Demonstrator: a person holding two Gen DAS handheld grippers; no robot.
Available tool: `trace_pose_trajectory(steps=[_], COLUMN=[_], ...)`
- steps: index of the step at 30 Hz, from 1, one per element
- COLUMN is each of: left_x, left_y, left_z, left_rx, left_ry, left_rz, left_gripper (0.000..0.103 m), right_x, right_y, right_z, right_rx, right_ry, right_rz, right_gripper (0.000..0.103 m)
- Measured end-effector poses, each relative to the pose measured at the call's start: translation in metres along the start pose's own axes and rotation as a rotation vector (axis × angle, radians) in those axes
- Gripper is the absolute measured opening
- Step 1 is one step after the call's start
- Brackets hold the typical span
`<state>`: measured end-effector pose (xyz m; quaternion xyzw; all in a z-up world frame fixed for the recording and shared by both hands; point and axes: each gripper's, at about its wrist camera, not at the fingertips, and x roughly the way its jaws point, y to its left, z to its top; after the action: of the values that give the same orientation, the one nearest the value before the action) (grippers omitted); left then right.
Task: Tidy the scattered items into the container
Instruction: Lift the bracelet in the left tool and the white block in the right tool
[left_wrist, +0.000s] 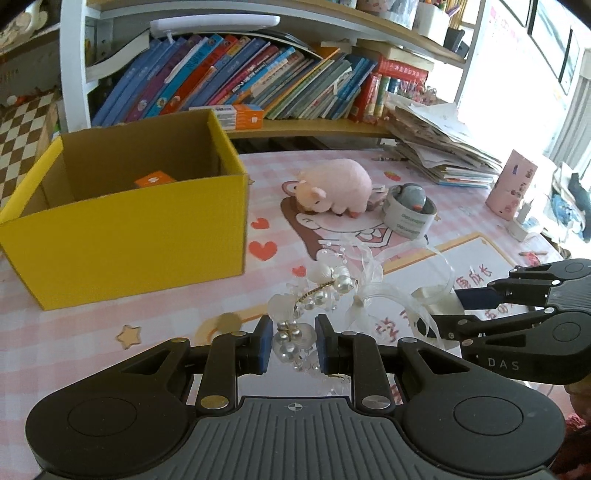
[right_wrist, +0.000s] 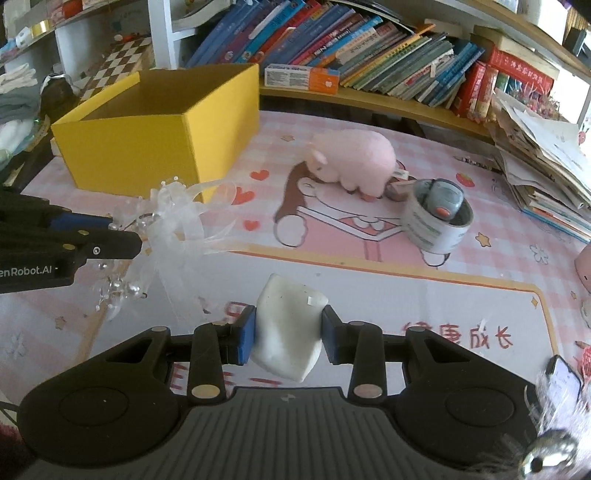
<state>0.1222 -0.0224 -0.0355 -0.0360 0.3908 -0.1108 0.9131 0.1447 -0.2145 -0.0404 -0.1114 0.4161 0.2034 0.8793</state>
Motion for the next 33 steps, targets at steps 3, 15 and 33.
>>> trace_pose_trajectory(steps=[3, 15, 33], left_x=[-0.007, -0.04, -0.079], left_y=[0.014, 0.057, 0.106], left_z=[-0.004, -0.019, -0.037], left_rx=[0.012, 0.042, -0.051], left_ry=[-0.001, -0.031, -0.09], left_rz=[-0.019, -0.055, -0.019], left_gripper=[0.023, 0.023, 0.023], right_x=[-0.002, -0.012, -0.011], right_y=[0.018, 0.075, 0.129], right_z=[0.0, -0.002, 0.012], right_rx=[0.011, 0.045, -0.045], right_ry=[-0.003, -0.04, -0.048], right_rz=[-0.015, -0.053, -0.004], right_gripper=[0.034, 0.034, 0.034])
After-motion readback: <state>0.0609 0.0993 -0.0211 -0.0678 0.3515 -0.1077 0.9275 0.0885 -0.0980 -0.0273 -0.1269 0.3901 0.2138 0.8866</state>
